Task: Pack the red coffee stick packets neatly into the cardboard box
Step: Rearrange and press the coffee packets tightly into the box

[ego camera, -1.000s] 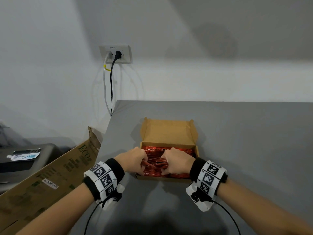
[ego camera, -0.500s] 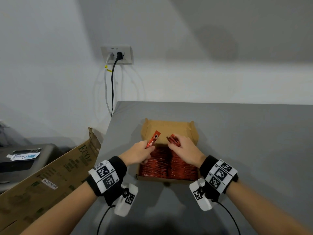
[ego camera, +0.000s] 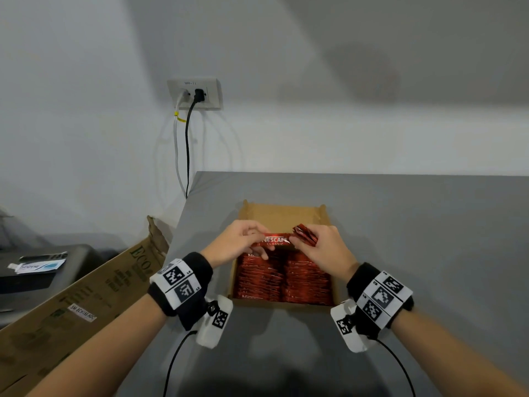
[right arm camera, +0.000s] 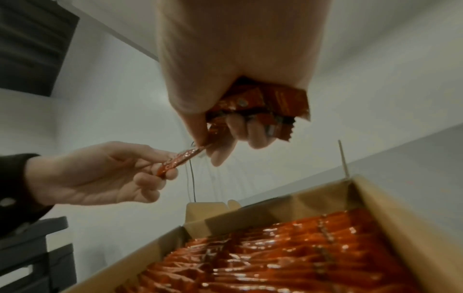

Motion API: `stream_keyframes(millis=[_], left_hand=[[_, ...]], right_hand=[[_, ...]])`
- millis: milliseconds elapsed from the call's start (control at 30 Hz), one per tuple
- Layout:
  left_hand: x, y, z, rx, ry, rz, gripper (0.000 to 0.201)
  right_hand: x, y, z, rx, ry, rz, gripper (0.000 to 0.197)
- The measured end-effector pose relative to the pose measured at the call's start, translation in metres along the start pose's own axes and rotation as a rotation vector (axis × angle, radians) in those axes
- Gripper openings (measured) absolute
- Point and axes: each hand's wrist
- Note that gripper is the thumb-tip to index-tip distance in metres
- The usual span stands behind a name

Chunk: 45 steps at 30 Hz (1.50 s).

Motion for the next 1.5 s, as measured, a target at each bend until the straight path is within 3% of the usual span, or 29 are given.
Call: stream_keyframes(millis=[200, 400, 633, 800, 933, 1033, 1200, 1400, 1500], left_hand=[[-0.013, 0.004, 0.011, -0.016, -0.047, -0.026, 0.001], [-0.029, 0.006, 0.038, -0.076, -0.413, 0.087, 0.006], [-0.036, 0.0, 0.057, -0.175, -0.791, 0.131, 0.014], [-0.035, -0.006, 0.063, -0.188, -0.958, 0.139, 0.011], [-0.034, -0.008, 0.065, -0.192, -0.911, 0.11, 0.016], [-0.035, -0.01, 0.064, -0.213, -0.855, 0.092, 0.012], [-0.028, -0.01, 0.057, -0.191, -0.81, 0.118, 0.011], [-0.023, -0.011, 0.05, -0.214, -0.819, 0.131, 0.014], [-0.028, -0.011, 0.051, -0.204, -0.786, 0.131, 0.017]], right_hand=[[0.009, 0.013, -0.011, -0.152, 0.126, -0.047, 0.019], [0.015, 0.033, -0.023, -0.478, 0.194, 0.057, 0.015], [0.027, 0.046, -0.04, -0.37, 0.097, 0.174, 0.017], [0.024, 0.055, -0.025, -0.432, 0.219, 0.15, 0.017], [0.019, 0.054, -0.018, -0.513, 0.394, 0.103, 0.031], [0.006, 0.048, -0.017, -0.562, 0.524, 0.053, 0.012], [-0.002, 0.039, -0.009, -0.607, 0.642, 0.034, 0.019], [0.008, 0.029, -0.024, -0.675, 0.423, 0.121, 0.016], [0.016, 0.029, -0.037, -0.58, 0.287, 0.16, 0.015]])
Point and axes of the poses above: each hand's wrist, its own y-axis away from the middle knuckle, its own z-axis out of the palm, x = y × z, and after that the axes turned 2 degrees about -z, right-handed
